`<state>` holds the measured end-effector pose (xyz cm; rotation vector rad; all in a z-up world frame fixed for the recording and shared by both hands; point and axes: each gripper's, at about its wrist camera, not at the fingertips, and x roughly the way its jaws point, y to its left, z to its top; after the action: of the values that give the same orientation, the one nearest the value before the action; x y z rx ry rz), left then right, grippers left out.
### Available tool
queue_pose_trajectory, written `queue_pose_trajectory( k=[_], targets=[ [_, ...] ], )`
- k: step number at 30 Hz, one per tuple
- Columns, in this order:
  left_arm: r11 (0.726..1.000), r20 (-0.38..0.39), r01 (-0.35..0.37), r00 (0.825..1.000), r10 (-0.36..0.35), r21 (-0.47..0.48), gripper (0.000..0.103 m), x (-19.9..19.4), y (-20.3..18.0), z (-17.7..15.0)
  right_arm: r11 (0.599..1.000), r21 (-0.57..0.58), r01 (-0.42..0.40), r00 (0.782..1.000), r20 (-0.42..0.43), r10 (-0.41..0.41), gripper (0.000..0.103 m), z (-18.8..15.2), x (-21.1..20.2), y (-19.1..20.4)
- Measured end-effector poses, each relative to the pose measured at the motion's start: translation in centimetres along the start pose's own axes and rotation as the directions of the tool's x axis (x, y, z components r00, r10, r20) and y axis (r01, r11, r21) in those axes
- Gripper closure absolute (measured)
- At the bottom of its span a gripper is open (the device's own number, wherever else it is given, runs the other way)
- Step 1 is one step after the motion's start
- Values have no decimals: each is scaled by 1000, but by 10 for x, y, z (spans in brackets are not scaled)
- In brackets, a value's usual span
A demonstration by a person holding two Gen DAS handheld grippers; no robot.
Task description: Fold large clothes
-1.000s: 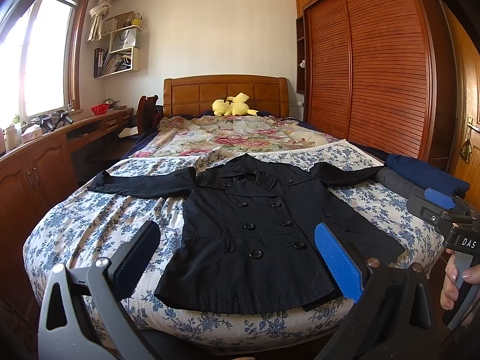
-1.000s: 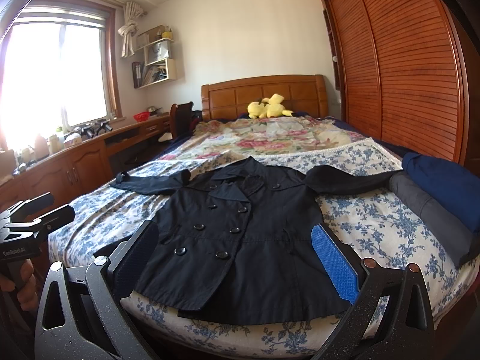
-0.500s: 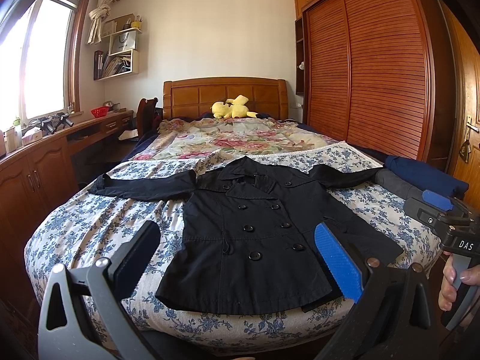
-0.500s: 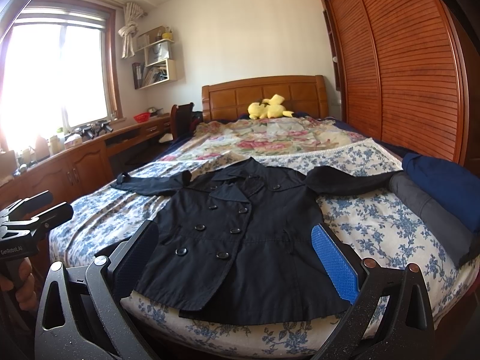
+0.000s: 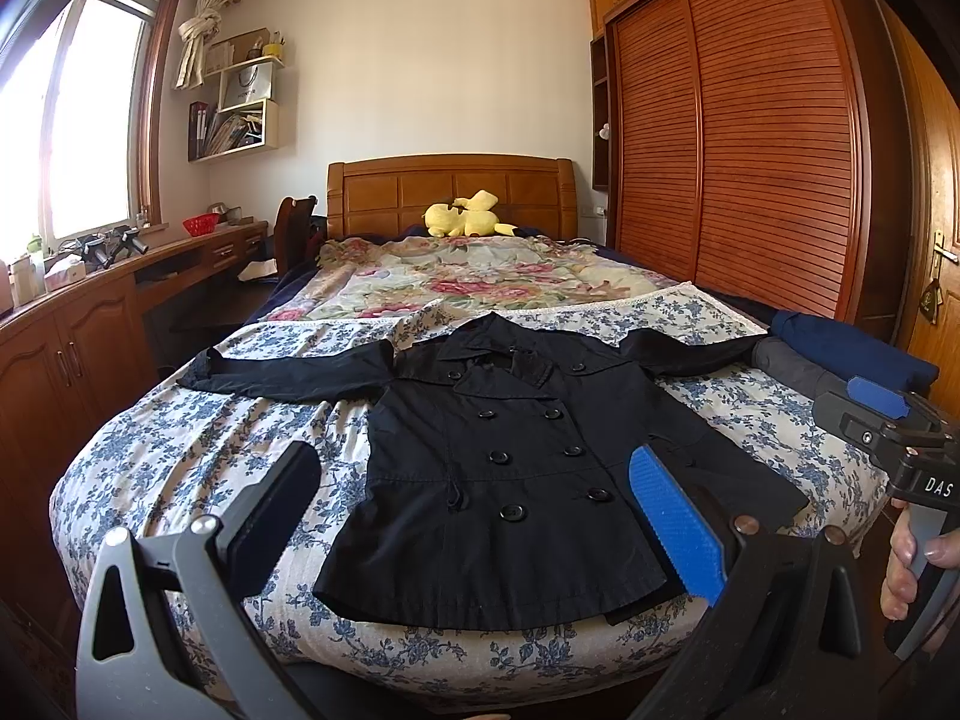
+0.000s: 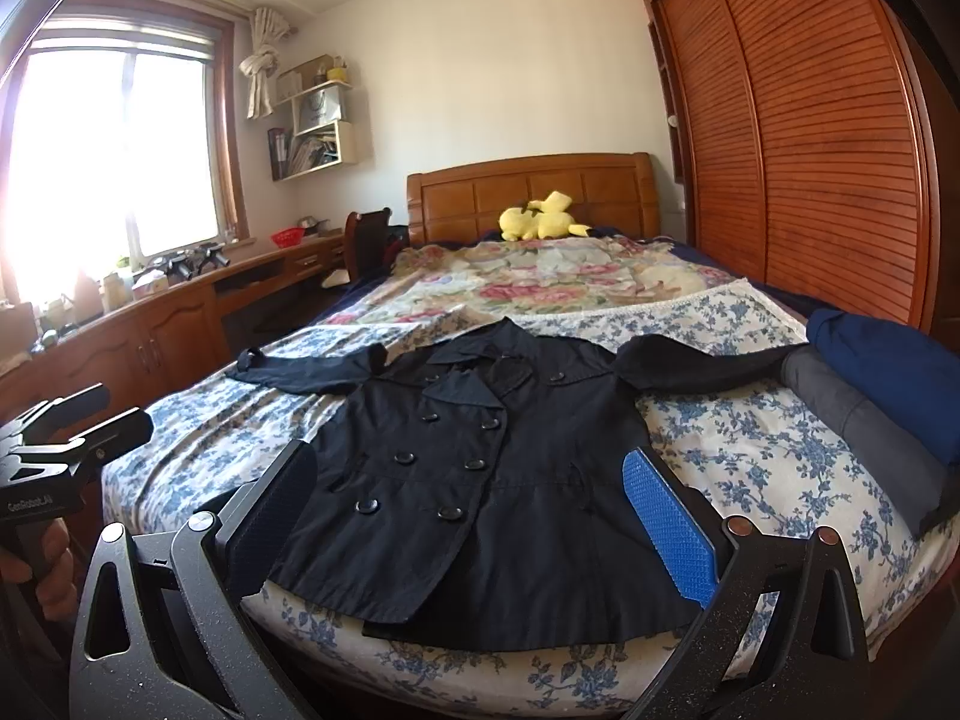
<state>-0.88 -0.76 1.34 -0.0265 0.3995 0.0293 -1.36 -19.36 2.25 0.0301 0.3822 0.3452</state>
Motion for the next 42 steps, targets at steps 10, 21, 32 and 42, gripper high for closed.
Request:
queue_pose_trajectory(
  k=[10, 21, 32, 42],
  targets=[
    [1000, -8, 0, 1000, 0, -4, 0, 4, 2, -2, 1000, 1, -3, 1000, -4, 3, 0, 0, 2, 3],
    [999, -90, -39, 995, 37, -28, 0, 47, 26, -27, 999, -30, -21, 999, -36, 19, 0, -9, 36, 10],
    [995, -157, -91, 984, 83, -49, 0, 86, 52, -47, 997, -58, -52, 997, -62, 49, 0, -9, 97, 13],
    [990, -206, -134, 971, 121, -48, 0, 122, 75, -57, 993, -71, -89, 994, -66, 85, 0, -6, 152, 8]
  ],
)
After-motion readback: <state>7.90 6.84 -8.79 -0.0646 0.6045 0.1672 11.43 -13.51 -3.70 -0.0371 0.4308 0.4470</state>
